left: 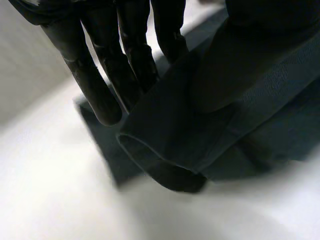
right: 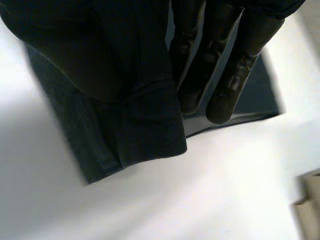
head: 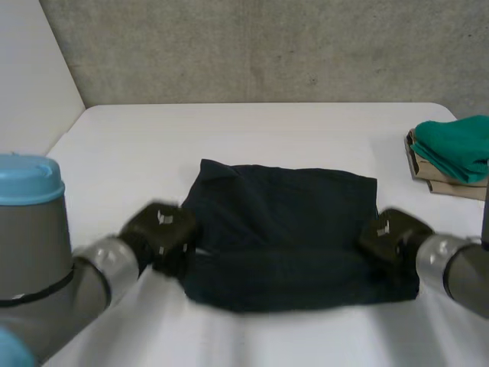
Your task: Fold the laundry.
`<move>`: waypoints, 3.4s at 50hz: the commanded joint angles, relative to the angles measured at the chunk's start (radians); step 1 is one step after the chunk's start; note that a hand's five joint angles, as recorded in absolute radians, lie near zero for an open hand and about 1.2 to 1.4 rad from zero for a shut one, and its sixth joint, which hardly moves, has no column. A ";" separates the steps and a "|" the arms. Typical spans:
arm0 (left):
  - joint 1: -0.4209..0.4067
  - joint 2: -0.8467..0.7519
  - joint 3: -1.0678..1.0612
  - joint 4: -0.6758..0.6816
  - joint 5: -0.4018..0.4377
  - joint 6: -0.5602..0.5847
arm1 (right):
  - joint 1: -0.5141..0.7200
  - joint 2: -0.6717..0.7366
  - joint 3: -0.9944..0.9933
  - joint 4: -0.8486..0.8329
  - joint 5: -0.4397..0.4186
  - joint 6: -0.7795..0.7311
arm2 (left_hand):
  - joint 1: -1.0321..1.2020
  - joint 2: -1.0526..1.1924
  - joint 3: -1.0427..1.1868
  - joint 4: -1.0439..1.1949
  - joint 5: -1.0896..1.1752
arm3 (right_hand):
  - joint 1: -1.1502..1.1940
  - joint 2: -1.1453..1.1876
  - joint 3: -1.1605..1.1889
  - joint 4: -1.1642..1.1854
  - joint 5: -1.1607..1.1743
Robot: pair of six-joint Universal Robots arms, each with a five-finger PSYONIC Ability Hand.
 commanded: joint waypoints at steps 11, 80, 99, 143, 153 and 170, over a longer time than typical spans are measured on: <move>-0.031 -0.623 0.633 0.452 -0.133 0.195 | 0.060 0.505 -0.672 -0.139 0.241 0.145 | 0.287 0.198 0.209 0.194 0.228 | 0.418 0.218 0.214 0.207 0.225; 0.110 -0.546 0.444 0.353 0.080 -0.292 | 0.053 0.334 -0.272 -0.203 0.048 0.515 | -0.452 -0.541 -0.530 -0.545 -0.511 | -0.793 -0.993 -0.997 -1.004 -0.986; 0.070 -0.634 0.568 0.376 0.080 -0.291 | 0.060 0.335 -0.258 -0.213 0.049 0.513 | -0.443 -0.533 -0.521 -0.536 -0.502 | -0.796 -0.996 -1.000 -1.007 -0.989; 0.067 -0.407 0.461 0.270 0.065 -0.168 | 0.062 0.318 -0.246 -0.225 0.049 0.510 | 0.287 0.198 0.209 0.194 0.228 | -0.799 -0.999 -1.003 -1.010 -0.992; 0.084 -0.351 0.413 0.055 0.048 0.034 | 0.064 0.320 -0.251 -0.225 0.052 0.509 | 0.287 0.198 0.209 0.194 0.228 | -0.802 -1.002 -1.006 -1.013 -0.995; 0.071 -0.378 0.440 0.109 -0.141 0.120 | 0.060 0.318 -0.238 -0.229 0.051 0.509 | 0.253 0.163 0.175 0.159 0.193 | -0.802 -1.002 -1.006 -1.013 -0.995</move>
